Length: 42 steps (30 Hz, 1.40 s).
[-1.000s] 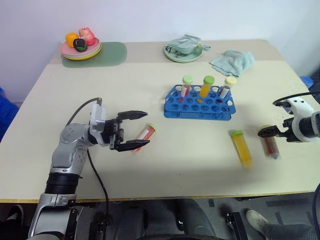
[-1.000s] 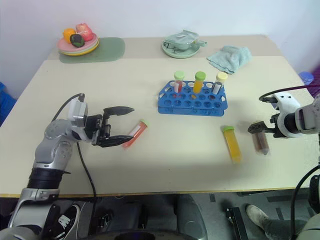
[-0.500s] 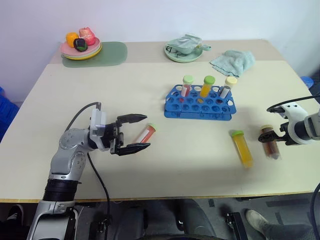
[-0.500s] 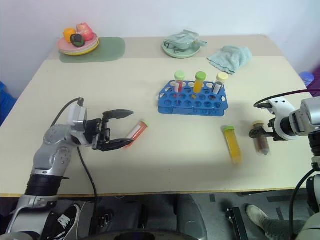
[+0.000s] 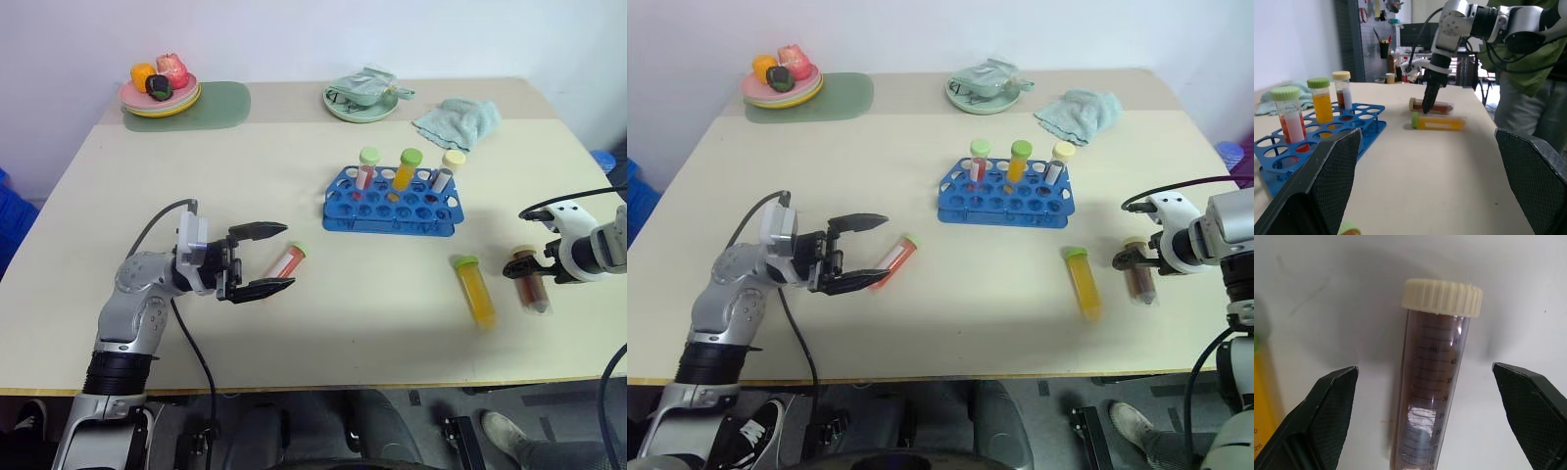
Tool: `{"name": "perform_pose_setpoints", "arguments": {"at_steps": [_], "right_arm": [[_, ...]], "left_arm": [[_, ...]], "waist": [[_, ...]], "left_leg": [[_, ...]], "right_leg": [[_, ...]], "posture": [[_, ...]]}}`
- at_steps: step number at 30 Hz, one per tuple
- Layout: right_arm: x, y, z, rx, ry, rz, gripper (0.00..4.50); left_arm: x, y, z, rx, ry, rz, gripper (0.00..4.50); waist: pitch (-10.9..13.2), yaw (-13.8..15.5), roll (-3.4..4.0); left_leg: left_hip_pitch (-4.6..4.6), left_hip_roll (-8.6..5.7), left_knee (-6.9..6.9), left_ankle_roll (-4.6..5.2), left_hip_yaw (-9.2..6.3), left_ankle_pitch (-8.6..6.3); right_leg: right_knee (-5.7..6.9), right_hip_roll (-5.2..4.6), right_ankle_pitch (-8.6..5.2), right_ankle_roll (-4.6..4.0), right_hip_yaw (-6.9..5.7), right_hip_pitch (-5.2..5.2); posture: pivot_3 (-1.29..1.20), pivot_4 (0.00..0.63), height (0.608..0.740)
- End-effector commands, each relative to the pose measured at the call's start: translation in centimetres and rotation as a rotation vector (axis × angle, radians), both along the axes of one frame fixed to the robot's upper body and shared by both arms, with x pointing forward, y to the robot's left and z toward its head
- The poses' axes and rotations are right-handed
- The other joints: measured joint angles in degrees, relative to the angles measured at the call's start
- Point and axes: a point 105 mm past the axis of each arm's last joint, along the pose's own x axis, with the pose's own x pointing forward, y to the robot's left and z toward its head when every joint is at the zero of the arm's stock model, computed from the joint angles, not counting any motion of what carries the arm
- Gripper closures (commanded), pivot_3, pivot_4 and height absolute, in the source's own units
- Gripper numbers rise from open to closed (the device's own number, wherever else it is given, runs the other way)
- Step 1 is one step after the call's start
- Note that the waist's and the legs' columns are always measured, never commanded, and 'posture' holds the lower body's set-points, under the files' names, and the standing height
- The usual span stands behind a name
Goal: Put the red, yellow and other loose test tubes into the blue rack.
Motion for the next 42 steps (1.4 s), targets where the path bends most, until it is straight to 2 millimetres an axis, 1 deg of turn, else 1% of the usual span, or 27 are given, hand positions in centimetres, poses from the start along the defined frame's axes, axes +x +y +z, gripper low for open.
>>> {"name": "perform_pose_setpoints", "arguments": {"at_steps": [1, 2, 5, 6, 7, 19, 22, 23, 26, 28, 30, 33, 34, 36, 37, 39, 41, 42], "right_arm": [[0.3, 0.1, 0.9, 0.003, -0.034, 0.005, 0.54], [0.2, 0.1, 0.9, 0.005, -0.032, 0.005, 0.78], [0.1, 0.0, 0.9, 0.003, -0.029, 0.004, 2.26], [0.1, 0.0, 0.9, 0.003, -0.029, 0.007, 2.89], [0.1, 0.0, 0.9, 0.002, -0.030, 0.008, 3.34], [0.1, 0.0, 1.0, -0.006, -0.040, 0.008, 3.34], [0.7, -0.1, 2.2, -0.017, -0.096, 0.019, 3.34], [1.1, -0.1, 3.1, 0.004, -0.136, -0.002, 3.34], [1.2, -0.7, 5.5, -0.018, -0.227, -0.001, 3.34], [1.2, -0.7, 6.3, 0.001, -0.283, -0.023, 3.34], [1.6, -1.0, 7.5, -0.007, -0.375, -0.030, 3.34], [2.5, 0.1, 9.6, 0.048, -0.635, 0.003, 3.34], [2.5, 0.3, 10.1, 0.054, -0.699, 0.005, 3.34], [2.3, 1.4, 10.2, 0.117, -0.775, 0.009, 3.34], [2.3, 2.1, 10.7, 0.157, -0.839, 0.010, 3.34], [2.1, 3.5, 12.2, 0.158, -1.043, 0.048, 3.34], [1.5, 4.3, 12.5, 0.179, -1.155, 0.006, 3.34], [1.2, 4.8, 12.7, 0.169, -1.223, 0.012, 3.34]], "left_arm": [[-0.4, 0.2, 0.9, -0.010, -0.042, -0.004, 0.00], [-0.4, 0.2, 0.9, -0.010, -0.042, -0.003, 0.00], [-0.4, 0.2, 1.0, -0.011, -0.042, -0.002, 0.00], [-0.4, 0.2, 1.0, -0.011, -0.042, -0.001, 0.00], [-0.4, 0.2, 1.0, -0.011, -0.042, -0.001, 0.00], [-0.2, 0.2, 1.1, -0.012, -0.044, 0.000, 0.00], [-0.2, 0.2, 1.1, -0.015, -0.045, 0.005, 0.00], [-0.1, 0.2, 1.2, -0.018, -0.050, 0.013, 0.00], [0.3, 0.5, 1.5, -0.029, -0.055, 0.037, 0.00], [0.4, 0.6, 1.5, -0.029, -0.058, 0.044, 0.00], [0.7, 0.7, 1.6, -0.031, -0.060, 0.057, 0.00], [1.9, 1.0, 2.2, -0.051, -0.079, 0.098, 0.00], [2.1, 1.1, 2.4, -0.053, -0.084, 0.104, 0.00], [2.7, 1.1, 2.7, -0.053, -0.098, 0.118, 0.00], [3.0, 1.2, 2.9, -0.055, -0.103, 0.124, 0.00], [3.4, 1.3, 3.3, -0.055, -0.112, 0.133, 0.00], [3.8, 1.6, 3.6, -0.051, -0.116, 0.149, 0.00], [3.9, 1.8, 3.8, -0.052, -0.117, 0.156, 0.00]], "waist": [[0.0, 0.0, 0.00], [0.0, 0.0, 0.00], [0.0, 0.0, 0.00], [0.0, 0.0, 0.00], [0.0, 0.0, 0.00], [0.0, 0.0, 0.00], [0.0, 0.0, 0.00], [0.0, 0.0, 0.00], [0.0, 0.0, 0.06], [0.0, 0.0, 0.07], [0.0, 0.1, 0.07], [0.0, 0.1, 0.04], [0.0, 0.1, 0.04], [0.0, 0.1, 0.04], [0.0, 0.1, 0.05], [0.0, 0.0, 0.05], [0.0, 0.0, 0.06], [0.0, -0.1, 0.06]], "left_leg": [[0.00, 0.00, 0.00, 0.00, 0.00, 0.00], [0.00, 0.00, 0.00, 0.00, 0.00, 0.00], [0.00, 0.00, 0.00, 0.00, 0.00, 0.00], [0.00, 0.00, 0.00, 0.00, 0.00, 0.00], [0.00, 0.00, 0.00, 0.00, 0.00, 0.00], [0.01, 0.00, 0.00, 0.01, 0.00, -0.01], [0.00, 0.00, 0.00, 0.01, 0.00, 0.00], [0.00, 0.00, 0.00, 0.01, 0.00, 0.00], [-0.02, -0.01, 0.00, 0.00, 0.00, 0.00], [-0.04, 0.00, 0.00, 0.01, -0.03, 0.00], [-0.08, 0.00, 0.00, 0.00, -0.06, 0.00], [-0.15, -0.01, 0.04, 0.00, -0.10, 0.00], [-0.19, -0.02, 0.08, 0.01, -0.12, 0.00], [-0.21, -0.03, 0.10, 0.01, -0.12, 0.00], [-0.23, -0.03, 0.10, 0.00, -0.14, 0.02], [-0.24, -0.03, 0.09, -0.20, -0.13, 0.15], [-0.31, -0.03, 0.08, -0.22, -0.11, 0.17], [-0.37, -0.03, 0.09, -0.24, -0.12, 0.19]], "right_leg": [[0.00, 0.00, 0.00, 0.00, 0.00, 0.00], [0.00, 0.00, 0.00, 0.00, 0.00, 0.00], [0.00, 0.00, 0.00, 0.00, 0.00, 0.00], [0.00, 0.00, 0.00, 0.00, 0.00, 0.00], [0.01, 0.00, 0.00, 0.00, 0.00, 0.00], [0.00, 0.00, 0.00, 0.00, 0.00, 0.00], [0.00, 0.00, 0.00, 0.00, 0.00, 0.00], [0.00, 0.00, 0.00, 0.00, 0.00, 0.00], [0.01, -0.01, 0.00, 0.00, 0.00, -0.03], [0.00, 0.01, 0.00, 0.00, -0.02, -0.03], [-0.01, 0.01, 0.00, 0.00, -0.03, -0.03], [-0.02, 0.00, 0.01, 0.01, -0.07, -0.05], [0.01, 0.01, 0.02, 0.04, -0.09, -0.05], [0.01, 0.02, 0.07, 0.13, -0.09, -0.06], [0.01, 0.02, 0.08, 0.14, -0.09, -0.06], [0.02, 0.01, 0.08, 0.14, -0.08, -0.10], [0.08, 0.01, 0.09, 0.15, -0.06, -0.21], [0.10, 0.00, 0.09, 0.16, -0.06, -0.28]], "posture": [[0.00, 0.150, 0.740], [0.00, 0.150, 0.740], [0.00, 0.150, 0.740], [0.00, 0.150, 0.740], [0.00, 0.150, 0.740], [0.00, 0.150, 0.740], [0.00, 0.150, 0.740], [0.00, 0.150, 0.740], [0.00, 0.150, 0.740], [0.00, 0.150, 0.740], [0.00, 0.150, 0.740], [0.00, 0.150, 0.740], [0.00, 0.150, 0.740], [0.00, 0.150, 0.740], [0.00, 0.150, 0.740], [0.00, 0.150, 0.740], [0.00, 0.150, 0.740], [0.00, 0.150, 0.740]]}}
